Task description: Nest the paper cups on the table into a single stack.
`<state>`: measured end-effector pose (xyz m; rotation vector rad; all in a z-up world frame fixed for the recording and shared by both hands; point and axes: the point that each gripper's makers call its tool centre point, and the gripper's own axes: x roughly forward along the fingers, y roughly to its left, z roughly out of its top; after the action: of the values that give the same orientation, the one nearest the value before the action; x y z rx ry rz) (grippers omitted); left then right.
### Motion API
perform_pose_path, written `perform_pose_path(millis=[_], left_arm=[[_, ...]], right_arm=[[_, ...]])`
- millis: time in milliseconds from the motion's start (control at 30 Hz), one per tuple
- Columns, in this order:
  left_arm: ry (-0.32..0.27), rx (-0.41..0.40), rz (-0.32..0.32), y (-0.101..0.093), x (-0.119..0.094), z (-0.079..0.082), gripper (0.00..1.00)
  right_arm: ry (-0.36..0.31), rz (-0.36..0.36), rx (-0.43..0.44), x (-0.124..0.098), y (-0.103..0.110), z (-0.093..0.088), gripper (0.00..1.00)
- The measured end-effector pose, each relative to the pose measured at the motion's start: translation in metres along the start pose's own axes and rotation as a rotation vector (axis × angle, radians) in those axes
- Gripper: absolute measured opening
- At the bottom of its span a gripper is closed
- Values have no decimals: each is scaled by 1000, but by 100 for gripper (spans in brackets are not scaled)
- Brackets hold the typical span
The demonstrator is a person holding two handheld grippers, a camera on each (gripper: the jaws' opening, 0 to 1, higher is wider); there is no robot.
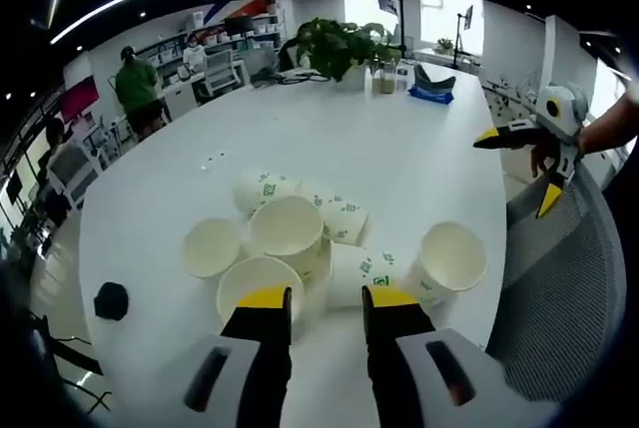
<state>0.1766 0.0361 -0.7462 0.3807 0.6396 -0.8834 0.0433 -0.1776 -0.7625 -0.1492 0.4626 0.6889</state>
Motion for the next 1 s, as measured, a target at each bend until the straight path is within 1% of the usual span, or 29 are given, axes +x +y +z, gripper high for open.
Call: perform_pose_path(millis=[67,100,133,267,333,433,533,633,767,867,1000], left_arm=[[7,-3,9,2,0,-2,27],[12,-7,13,7,3,-6,27],[22,-14,16,7,4,-8,27],[33,-11,28,6,7,-10,25],[37,5,27,7,13,-14,23],[51,30,42,9,16,-17,22],[45,37,48,12,21,-19,19],[63,70,44,15,26,-23,16],[71,67,37,19,28,-26,13],[102,89,28,19,29,-32,10],[113,101,21,19,30,-35,8]], right_arm=[[0,-1,-1,0,0,0,95],[-1,-2,-1,0,0,0,95],[-3,-3,1,0,-1,0,95],[-8,-8,3,-1,-2,1,95],[-7,-8,2,-1,-2,1,95],[-7,-8,-4,-1,-1,1,95],[-4,0,-20,0,1,1,95],[-10,6,-21,-1,3,3,96],[-14,5,-17,-1,3,4,96],[-9,5,-20,0,3,3,96],[-4,3,-24,0,3,2,96]])
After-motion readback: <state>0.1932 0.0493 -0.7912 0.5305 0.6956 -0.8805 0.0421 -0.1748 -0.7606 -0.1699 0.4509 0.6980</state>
